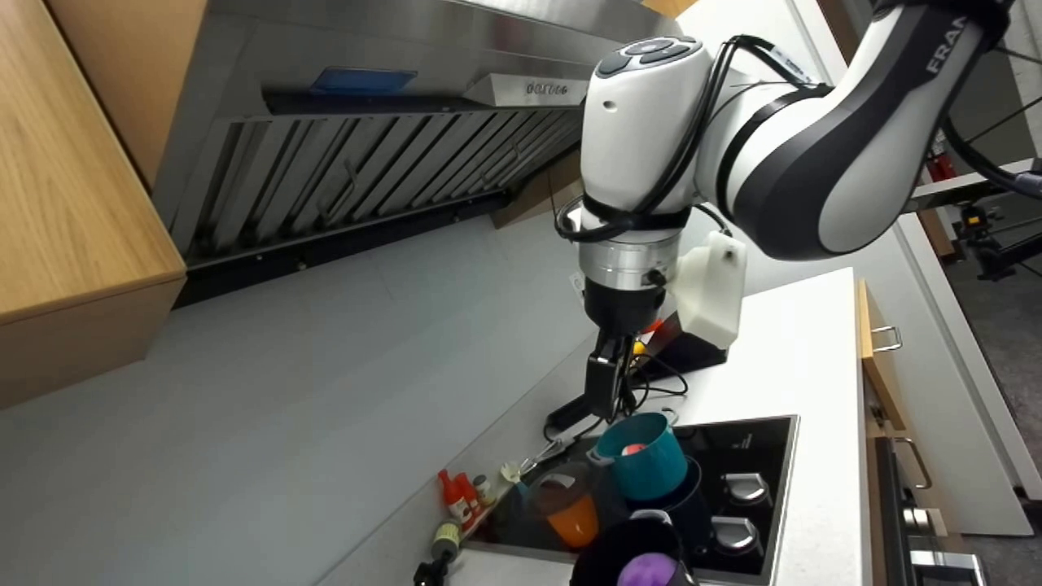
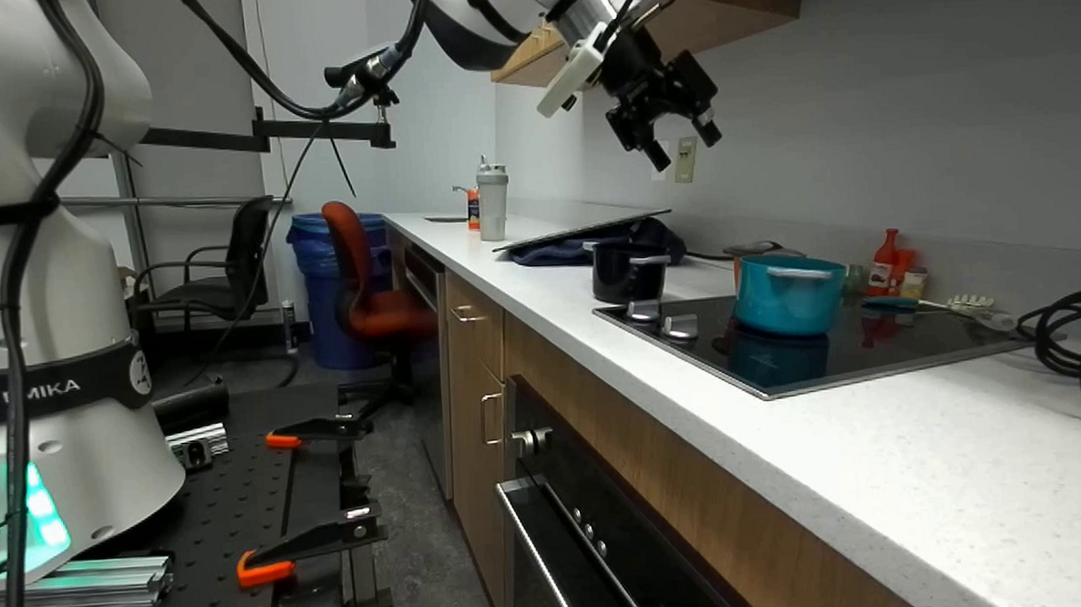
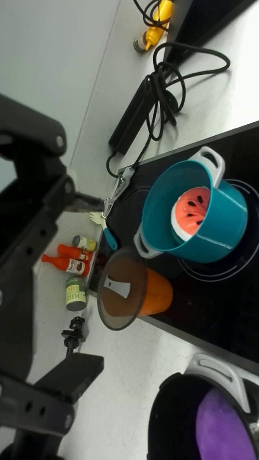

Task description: Remove the lid from the top of the orange cup and put it on the black pot

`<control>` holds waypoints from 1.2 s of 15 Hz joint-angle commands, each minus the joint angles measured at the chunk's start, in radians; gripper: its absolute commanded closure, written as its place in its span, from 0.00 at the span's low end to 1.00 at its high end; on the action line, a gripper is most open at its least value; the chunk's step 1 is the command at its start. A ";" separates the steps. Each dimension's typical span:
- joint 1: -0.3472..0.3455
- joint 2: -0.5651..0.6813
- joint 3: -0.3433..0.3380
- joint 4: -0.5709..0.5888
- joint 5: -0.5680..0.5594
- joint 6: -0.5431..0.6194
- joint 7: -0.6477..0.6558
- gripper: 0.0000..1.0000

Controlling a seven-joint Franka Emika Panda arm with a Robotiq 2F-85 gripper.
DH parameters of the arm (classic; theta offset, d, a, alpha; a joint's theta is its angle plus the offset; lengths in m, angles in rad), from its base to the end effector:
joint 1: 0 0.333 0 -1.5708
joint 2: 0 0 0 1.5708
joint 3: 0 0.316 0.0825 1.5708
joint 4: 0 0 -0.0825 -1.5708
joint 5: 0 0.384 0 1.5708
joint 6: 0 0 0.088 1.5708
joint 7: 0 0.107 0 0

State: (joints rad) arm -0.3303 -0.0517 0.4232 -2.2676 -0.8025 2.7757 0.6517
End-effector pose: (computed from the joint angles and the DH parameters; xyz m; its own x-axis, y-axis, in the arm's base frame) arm 0.5408 0.0839 0.4301 0.7875 0.1983 0.5835 0.0232 -0.9557 0.2934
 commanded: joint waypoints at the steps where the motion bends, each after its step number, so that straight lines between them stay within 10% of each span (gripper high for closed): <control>1: 0.000 0.132 0.009 0.133 -0.099 0.018 0.100 0.00; 18: 0.074 0.481 -0.065 0.448 -0.376 0.036 0.399 0.00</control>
State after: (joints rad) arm -0.2842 0.3573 0.3837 -1.9102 -1.1206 2.7859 0.9821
